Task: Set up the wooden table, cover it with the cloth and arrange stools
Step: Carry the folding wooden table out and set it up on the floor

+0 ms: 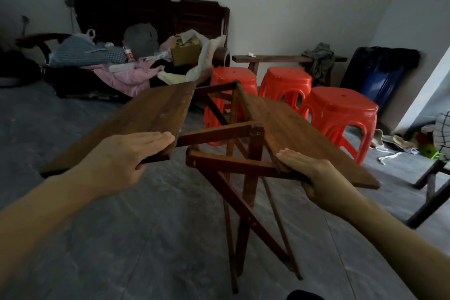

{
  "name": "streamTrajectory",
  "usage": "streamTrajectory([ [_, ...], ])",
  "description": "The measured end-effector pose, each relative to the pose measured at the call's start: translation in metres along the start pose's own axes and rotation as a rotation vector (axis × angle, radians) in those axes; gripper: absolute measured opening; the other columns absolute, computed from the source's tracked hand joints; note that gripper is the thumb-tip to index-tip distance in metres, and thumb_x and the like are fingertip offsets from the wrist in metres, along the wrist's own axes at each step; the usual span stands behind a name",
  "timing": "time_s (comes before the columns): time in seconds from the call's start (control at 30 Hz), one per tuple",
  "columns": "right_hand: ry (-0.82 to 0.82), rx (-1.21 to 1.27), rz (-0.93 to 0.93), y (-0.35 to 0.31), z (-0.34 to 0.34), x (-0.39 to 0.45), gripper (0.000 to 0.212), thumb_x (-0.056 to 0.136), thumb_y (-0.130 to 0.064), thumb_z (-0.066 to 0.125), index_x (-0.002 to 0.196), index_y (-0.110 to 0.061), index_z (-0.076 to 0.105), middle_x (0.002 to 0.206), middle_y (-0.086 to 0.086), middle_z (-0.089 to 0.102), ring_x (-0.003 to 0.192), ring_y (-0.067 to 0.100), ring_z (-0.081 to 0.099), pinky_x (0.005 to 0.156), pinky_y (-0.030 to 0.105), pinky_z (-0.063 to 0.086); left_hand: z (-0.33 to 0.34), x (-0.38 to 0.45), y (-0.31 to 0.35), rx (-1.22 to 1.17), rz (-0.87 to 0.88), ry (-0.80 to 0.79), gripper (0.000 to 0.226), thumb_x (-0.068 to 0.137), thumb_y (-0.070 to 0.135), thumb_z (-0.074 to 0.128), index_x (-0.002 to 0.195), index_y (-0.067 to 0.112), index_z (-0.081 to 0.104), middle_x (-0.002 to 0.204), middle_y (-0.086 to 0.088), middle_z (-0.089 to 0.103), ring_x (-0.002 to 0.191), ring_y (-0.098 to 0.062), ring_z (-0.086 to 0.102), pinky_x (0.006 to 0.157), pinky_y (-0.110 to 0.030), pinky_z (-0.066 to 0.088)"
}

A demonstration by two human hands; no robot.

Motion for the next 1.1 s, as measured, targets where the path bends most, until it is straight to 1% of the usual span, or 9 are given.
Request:
streamTrajectory([
  [0.17,0.089,-0.092,-0.1,-0.008,-0.026,-0.004,0.057,0.075,0.013,0.072,0.127,-0.008,0.064,0.129,0.009,0.064,0.122,0.019,0.059,0.103,0.038,0.049,-0.024,0.012,0.008,0.036,0.03,-0.015,0.088,0.058,-0.011,0.08,0.138,0.015,0.055,0.135,-0.001,0.061,0.124,-0.016,0.058,0.1,-0.039,0.051],
  [0.3,0.129,-0.117,-0.132,-0.007,-0.038,-0.005,0.048,0.078,0.004,0.072,0.125,-0.006,0.065,0.126,0.01,0.066,0.12,0.02,0.06,0.103,0.037,0.047,-0.026,0.019,0.007,0.059,0.033,-0.039,0.089,0.058,-0.014,0.077,0.139,0.016,0.054,0.135,-0.001,0.061,0.124,-0.018,0.058,0.099,-0.037,0.05],
  [0.4,0.123,-0.146,-0.117,0.001,-0.048,0.001,0.054,0.072,0.013,0.076,0.123,-0.004,0.067,0.125,0.013,0.066,0.119,0.025,0.062,0.102,0.042,0.049,-0.023,0.031,0.017,0.09,0.058,-0.037,0.089,0.057,-0.015,0.077,0.137,0.014,0.056,0.134,-0.001,0.061,0.122,-0.019,0.06,0.096,-0.033,0.049],
  [0.5,0.105,-0.183,-0.145,0.009,-0.061,0.009,0.056,0.07,0.017,0.076,0.122,-0.003,0.068,0.124,0.014,0.067,0.118,0.027,0.062,0.102,0.041,0.049,-0.017,0.044,0.029,0.119,0.083,-0.065,0.089,0.055,-0.015,0.077,0.137,0.012,0.056,0.133,-0.003,0.063,0.12,-0.021,0.062,0.09,-0.038,0.056],
  [0.57,0.099,-0.2,-0.146,0.013,-0.067,0.011,0.056,0.07,0.016,0.077,0.122,-0.003,0.068,0.123,0.013,0.068,0.118,0.024,0.062,0.102,0.038,0.048,-0.014,0.054,0.035,0.104,0.08,-0.064,0.087,0.063,-0.014,0.073,0.142,0.016,0.05,0.14,0.0,0.057,0.126,-0.019,0.057,0.096,-0.037,0.053],
  [0.7,0.086,-0.192,-0.1,0.023,-0.075,0.006,0.057,0.07,0.017,0.073,0.123,-0.003,0.067,0.124,0.015,0.067,0.118,0.026,0.062,0.102,0.046,0.048,-0.005,0.07,0.037,0.009,0.019,-0.12,0.082,0.082,-0.008,0.058,0.152,0.025,0.031,0.155,0.008,0.037,0.142,-0.01,0.036,0.114,-0.025,0.032],
  [0.9,0.096,-0.241,-0.059,0.031,-0.108,0.005,0.05,0.075,0.016,0.064,0.122,-0.002,0.068,0.122,0.014,0.068,0.117,0.027,0.063,0.105,0.038,0.042,0.021,0.088,0.051,-0.041,0.029,-0.191,0.083,0.083,-0.01,0.054,0.153,0.025,0.027,0.156,0.007,0.034,0.143,-0.009,0.033,0.116,-0.03,0.032],
  [1.0,0.065,-0.288,-0.09,0.023,-0.128,0.008,0.052,0.074,0.02,0.066,0.12,-0.003,0.069,0.119,0.012,0.07,0.114,0.024,0.064,0.102,0.035,0.047,0.026,0.099,0.059,-0.035,0.056,-0.204,0.083,0.084,-0.009,0.053,0.153,0.027,0.026,0.157,0.009,0.033,0.144,-0.008,0.031,0.116,-0.027,0.031],
  [1.1,0.04,-0.262,-0.104,0.019,-0.13,0.007,0.043,0.081,0.012,0.063,0.121,-0.004,0.068,0.12,0.012,0.069,0.116,0.022,0.062,0.102,0.039,0.05,0.02,0.102,0.061,0.003,0.057,-0.226,0.083,0.086,-0.007,0.054,0.154,0.029,0.024,0.158,0.011,0.03,0.144,-0.007,0.03,0.115,-0.026,0.032],
])
Point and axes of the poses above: each hand's wrist, its own x-axis towards the middle knuckle, its own z-axis out of the palm, y = z × x, the point moved 5 cm from there along x, towards the middle knuckle
